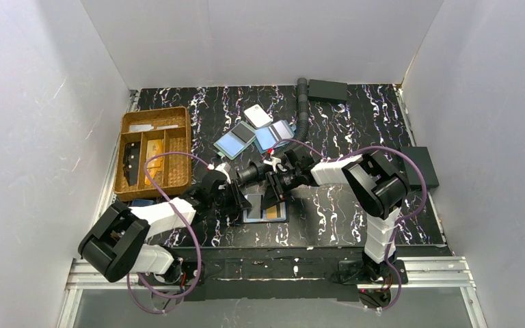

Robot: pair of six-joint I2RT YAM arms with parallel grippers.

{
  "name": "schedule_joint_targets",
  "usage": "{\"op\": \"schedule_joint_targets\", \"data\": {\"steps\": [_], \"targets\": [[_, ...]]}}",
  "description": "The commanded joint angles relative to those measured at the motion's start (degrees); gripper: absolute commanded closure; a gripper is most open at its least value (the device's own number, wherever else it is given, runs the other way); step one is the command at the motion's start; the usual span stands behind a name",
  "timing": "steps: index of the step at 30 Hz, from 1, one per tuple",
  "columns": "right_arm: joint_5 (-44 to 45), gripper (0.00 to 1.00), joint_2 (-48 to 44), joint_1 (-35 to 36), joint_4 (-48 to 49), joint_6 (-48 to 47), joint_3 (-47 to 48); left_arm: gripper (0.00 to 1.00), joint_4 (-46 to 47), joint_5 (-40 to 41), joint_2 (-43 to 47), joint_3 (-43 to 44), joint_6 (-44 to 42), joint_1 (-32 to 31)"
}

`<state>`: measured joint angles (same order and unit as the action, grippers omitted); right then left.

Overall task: Take the credit cards out of the card holder
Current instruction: Remove the credit card from the card holder.

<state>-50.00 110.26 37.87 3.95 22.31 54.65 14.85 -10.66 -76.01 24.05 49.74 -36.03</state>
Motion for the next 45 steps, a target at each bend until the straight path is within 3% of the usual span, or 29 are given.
{"op": "schedule_joint_targets", "data": {"steps": [1,9,14,26,45], "targets": [[5.4,0.65,1.9,0.1,-3.0,-2.0,0.6,0.79,-1.1,-1.4,-3.6,0.9,0.3,-0.2],[8.6,0.64,2.0,0.0,-3.5,-0.4,0.1,0.81,-0.4,-1.8,-4.7,0.4,1.0,-0.3],[10.1,0.53,0.9,-0.6,-2.4,3.1,-0.9,0.8,-0.3,0.3,-2.6,-1.3,1.8,-0.3],[15.8,0.53,1.0,-0.7,-3.2,9.2,-2.0,0.75,-2.7,3.4,5.8,-1.2,0.9,-0.1],[18.7,0.51,1.3,-0.7,-7.5,9.3,-0.2,0.75,-3.0,1.6,0.4,-0.1,1.0,0.2]]}}
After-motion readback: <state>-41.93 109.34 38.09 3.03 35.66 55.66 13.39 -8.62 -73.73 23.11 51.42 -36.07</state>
